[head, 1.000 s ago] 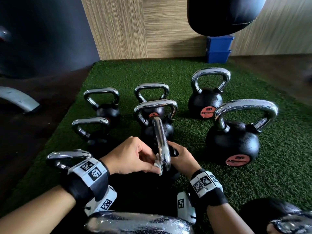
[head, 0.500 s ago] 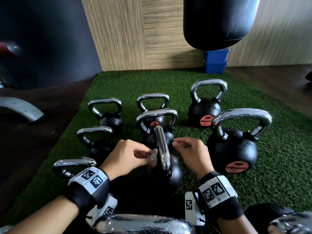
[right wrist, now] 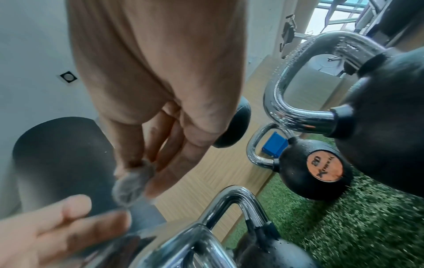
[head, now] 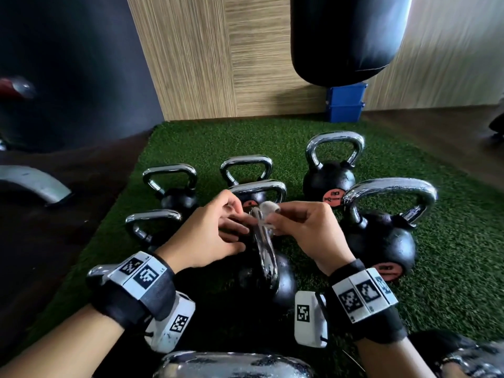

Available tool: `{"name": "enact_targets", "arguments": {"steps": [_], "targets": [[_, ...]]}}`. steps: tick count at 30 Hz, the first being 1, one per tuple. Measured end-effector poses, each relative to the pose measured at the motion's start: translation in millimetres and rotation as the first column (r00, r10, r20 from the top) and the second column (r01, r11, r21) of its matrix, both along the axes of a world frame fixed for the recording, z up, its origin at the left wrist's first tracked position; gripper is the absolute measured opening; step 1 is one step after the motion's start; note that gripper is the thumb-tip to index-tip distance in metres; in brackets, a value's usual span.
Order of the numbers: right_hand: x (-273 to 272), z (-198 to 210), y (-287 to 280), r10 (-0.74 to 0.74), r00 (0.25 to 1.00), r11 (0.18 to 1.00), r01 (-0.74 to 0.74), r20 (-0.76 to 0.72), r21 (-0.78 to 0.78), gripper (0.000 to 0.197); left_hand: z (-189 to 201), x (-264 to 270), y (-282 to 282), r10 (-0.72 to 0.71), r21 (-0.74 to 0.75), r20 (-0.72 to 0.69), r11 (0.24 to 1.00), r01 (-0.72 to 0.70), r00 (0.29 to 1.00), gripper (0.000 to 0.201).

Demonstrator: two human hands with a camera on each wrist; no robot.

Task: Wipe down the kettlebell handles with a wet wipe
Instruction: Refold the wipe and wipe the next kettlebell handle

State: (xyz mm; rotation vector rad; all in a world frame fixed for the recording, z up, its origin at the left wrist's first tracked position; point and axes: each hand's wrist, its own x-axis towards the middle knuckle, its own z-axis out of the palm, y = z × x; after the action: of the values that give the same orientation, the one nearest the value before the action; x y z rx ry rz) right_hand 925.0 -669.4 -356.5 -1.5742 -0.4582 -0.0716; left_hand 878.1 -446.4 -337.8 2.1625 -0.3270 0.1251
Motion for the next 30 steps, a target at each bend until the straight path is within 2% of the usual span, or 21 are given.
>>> {"name": "enact_targets", "arguments": {"steps": [2, 4, 5, 7, 9, 12, 15, 17, 20, 21, 25, 28, 30], "targets": [[11, -12, -5, -0.091, 0.993, 0.994, 0.095, -0.076, 0.053, 0.008, -11, 2, 2, 0.060, 0.241, -0.081, 0.970, -0.039, 0.995, 0.077], [22, -26, -6, -0.166, 0.974, 0.982, 0.177, -0.156, 0.063, 0.011, -27, 6, -3, 0.089, 0.516, -0.195, 0.856, 0.025, 0.977, 0.109], [26, -33, -4, -0.185, 0.963, 0.979, 0.199, -0.195, 0.052, 0.015, -37, 8, -9, 0.074, 0.588, -0.256, 0.803, 0.095, 0.964, 0.129], [32, -48, -1, -0.191, 0.946, 0.978, 0.206, -0.261, 0.032, 0.017, -56, 13, -26, 0.064, 0.608, -0.369, 0.771, 0.188, 0.927, 0.159], [38, -62, 2, -0.197, 0.935, 0.980, 0.200, -0.295, -0.021, 0.013, -78, 15, -41, 0.097, 0.613, -0.374, 0.772, 0.168, 0.922, 0.165], [44, -77, 5, -0.230, 0.930, 0.971, 0.200, -0.285, -0.132, 0.011, -98, 13, -52, 0.134, 0.507, -0.323, 0.860, 0.052, 0.937, 0.153], [49, -84, 9, -0.258, 0.923, 0.959, 0.210, -0.284, -0.189, 0.018, -103, 15, -49, 0.053, 0.553, -0.182, 0.831, 0.058, 0.982, 0.128], [53, -87, 12, -0.265, 0.915, 0.958, 0.213, -0.305, -0.191, 0.019, -97, 15, -47, -0.015, 0.562, -0.160, 0.821, 0.103, 0.987, 0.105], [55, -89, 17, -0.246, 0.916, 0.964, 0.196, -0.316, -0.181, 0.025, -83, 14, -37, -0.171, 0.499, -0.131, 0.840, 0.214, 0.977, 0.054], [55, -89, 18, -0.261, 0.921, 0.957, 0.206, -0.290, -0.206, 0.028, -78, 14, -32, -0.204, 0.499, -0.125, 0.833, 0.239, 0.971, 0.047], [50, -86, 17, -0.297, 0.937, 0.913, 0.223, -0.183, -0.343, 0.026, -75, 18, -22, -0.274, 0.579, -0.179, 0.747, 0.326, 0.945, 0.043], [46, -86, 19, -0.304, 0.944, 0.875, 0.223, -0.129, -0.429, 0.028, -75, 20, -19, -0.291, 0.569, -0.187, 0.747, 0.345, 0.938, 0.057], [44, -83, 23, -0.307, 0.948, 0.851, 0.237, -0.079, -0.468, 0.021, -75, 21, -18, -0.301, 0.539, -0.198, 0.761, 0.360, 0.933, 0.057]]}}
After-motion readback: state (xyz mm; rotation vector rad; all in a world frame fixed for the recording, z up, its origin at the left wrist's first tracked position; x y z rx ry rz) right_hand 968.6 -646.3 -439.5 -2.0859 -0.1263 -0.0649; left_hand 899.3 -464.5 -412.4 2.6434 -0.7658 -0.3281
